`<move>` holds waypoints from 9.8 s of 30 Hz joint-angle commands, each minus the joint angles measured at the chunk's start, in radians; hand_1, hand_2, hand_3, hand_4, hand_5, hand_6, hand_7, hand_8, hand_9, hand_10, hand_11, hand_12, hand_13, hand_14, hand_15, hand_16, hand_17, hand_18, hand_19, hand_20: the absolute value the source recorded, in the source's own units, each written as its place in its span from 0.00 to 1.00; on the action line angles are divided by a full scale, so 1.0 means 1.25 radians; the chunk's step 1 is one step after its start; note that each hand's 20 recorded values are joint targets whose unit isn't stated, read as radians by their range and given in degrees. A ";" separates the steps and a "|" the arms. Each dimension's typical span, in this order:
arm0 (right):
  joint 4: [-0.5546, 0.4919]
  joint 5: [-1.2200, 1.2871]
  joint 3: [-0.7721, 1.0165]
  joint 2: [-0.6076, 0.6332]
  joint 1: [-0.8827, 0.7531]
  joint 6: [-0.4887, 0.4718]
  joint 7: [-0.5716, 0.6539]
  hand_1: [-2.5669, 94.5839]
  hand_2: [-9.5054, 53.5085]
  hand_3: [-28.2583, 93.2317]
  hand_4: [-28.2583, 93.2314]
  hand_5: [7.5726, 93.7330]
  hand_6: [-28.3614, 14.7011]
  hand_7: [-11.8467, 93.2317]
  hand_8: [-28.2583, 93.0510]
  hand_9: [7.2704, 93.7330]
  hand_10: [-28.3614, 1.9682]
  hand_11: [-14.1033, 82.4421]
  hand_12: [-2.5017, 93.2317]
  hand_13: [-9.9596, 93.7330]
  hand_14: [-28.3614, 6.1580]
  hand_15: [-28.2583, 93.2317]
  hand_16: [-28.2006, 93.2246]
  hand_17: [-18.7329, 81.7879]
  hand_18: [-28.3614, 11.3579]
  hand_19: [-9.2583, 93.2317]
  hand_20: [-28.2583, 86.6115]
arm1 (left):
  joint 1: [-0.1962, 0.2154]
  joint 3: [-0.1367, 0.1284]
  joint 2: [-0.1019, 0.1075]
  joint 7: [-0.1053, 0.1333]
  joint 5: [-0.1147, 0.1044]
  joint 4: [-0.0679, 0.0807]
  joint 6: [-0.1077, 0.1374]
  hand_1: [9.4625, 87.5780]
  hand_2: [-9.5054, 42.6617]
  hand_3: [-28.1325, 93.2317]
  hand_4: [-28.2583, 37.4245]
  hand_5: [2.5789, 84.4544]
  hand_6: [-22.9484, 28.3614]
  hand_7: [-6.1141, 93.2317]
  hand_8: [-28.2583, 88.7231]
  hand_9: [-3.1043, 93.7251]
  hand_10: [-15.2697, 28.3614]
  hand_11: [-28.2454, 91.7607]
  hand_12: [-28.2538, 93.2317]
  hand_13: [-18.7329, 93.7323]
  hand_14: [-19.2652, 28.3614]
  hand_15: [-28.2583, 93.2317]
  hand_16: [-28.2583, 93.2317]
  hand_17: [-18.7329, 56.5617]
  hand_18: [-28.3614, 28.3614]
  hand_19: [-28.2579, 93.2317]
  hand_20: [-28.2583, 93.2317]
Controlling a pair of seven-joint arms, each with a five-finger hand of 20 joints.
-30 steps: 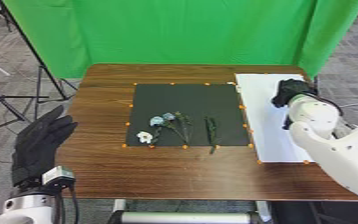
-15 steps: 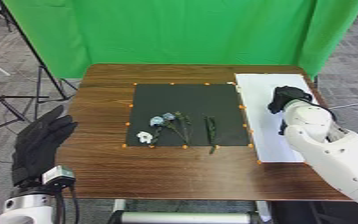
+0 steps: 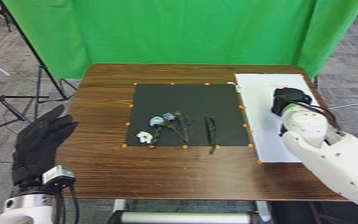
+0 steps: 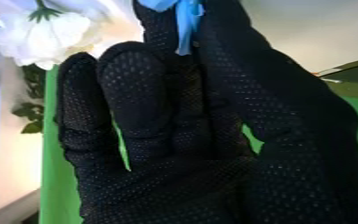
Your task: Arrange flowers
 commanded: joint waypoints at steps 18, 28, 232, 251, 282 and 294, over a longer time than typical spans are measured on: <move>-0.132 -0.040 -0.011 -0.006 0.039 0.090 -0.089 0.60 0.00 0.87 0.00 0.80 0.66 0.41 0.26 0.92 0.72 0.34 0.45 0.83 0.69 0.80 0.43 0.61 0.24 1.00 0.37 | 0.017 -0.016 -0.003 -0.009 0.003 -0.010 -0.001 0.22 0.27 0.89 0.14 0.52 0.69 0.19 0.16 0.44 0.85 0.55 0.31 0.42 1.00 0.80 0.09 0.14 0.92 0.75 0.27; -0.169 -0.029 -0.092 -0.109 0.101 0.084 -0.158 0.60 0.00 0.87 0.00 0.81 0.66 0.40 0.26 0.92 0.72 0.34 0.45 0.84 0.69 0.80 0.43 0.61 0.23 1.00 0.37 | 0.008 -0.013 -0.006 -0.017 0.012 -0.007 -0.007 0.22 0.27 0.89 0.15 0.52 0.69 0.19 0.16 0.44 0.86 0.55 0.31 0.42 1.00 0.80 0.09 0.14 0.92 0.75 0.27; -0.122 -0.003 -0.038 0.051 0.039 0.222 -0.046 0.60 0.00 0.88 0.00 0.82 0.65 0.40 0.26 0.94 0.75 0.32 0.44 0.86 0.71 0.80 0.42 0.65 0.26 1.00 0.38 | 0.012 -0.002 0.002 -0.005 0.007 -0.008 -0.001 0.22 0.28 0.89 0.15 0.51 0.69 0.19 0.16 0.44 0.85 0.55 0.31 0.42 1.00 0.80 0.09 0.14 0.92 0.75 0.26; -0.100 -0.008 -0.093 -0.145 0.055 0.157 -0.111 0.60 0.00 0.88 0.00 0.82 0.65 0.40 0.27 0.94 0.74 0.32 0.44 0.86 0.71 0.80 0.42 0.65 0.26 1.00 0.38 | -0.012 -0.004 -0.020 -0.041 0.030 -0.004 -0.021 0.22 0.28 0.89 0.15 0.51 0.69 0.19 0.16 0.44 0.85 0.55 0.31 0.42 1.00 0.80 0.09 0.14 0.92 0.75 0.26; -0.074 -0.043 -0.062 -0.258 -0.001 0.096 -0.113 0.59 0.00 0.88 0.00 0.80 0.65 0.41 0.26 0.92 0.74 0.32 0.43 0.85 0.71 0.80 0.42 0.64 0.26 1.00 0.38 | -0.019 -0.013 -0.041 -0.059 0.047 0.000 -0.038 0.22 0.28 0.89 0.15 0.51 0.69 0.19 0.16 0.44 0.85 0.55 0.31 0.42 1.00 0.80 0.09 0.14 0.92 0.75 0.26; -0.085 -0.059 -0.032 -0.275 -0.022 0.024 -0.088 0.52 0.00 0.89 0.00 0.75 0.59 0.38 0.25 0.87 0.64 0.36 0.39 0.82 0.65 0.80 0.41 0.61 0.23 1.00 0.36 | -0.022 -0.012 -0.039 -0.060 0.047 0.002 -0.038 0.22 0.28 0.89 0.15 0.51 0.69 0.19 0.16 0.44 0.85 0.55 0.31 0.42 1.00 0.80 0.10 0.14 0.92 0.75 0.26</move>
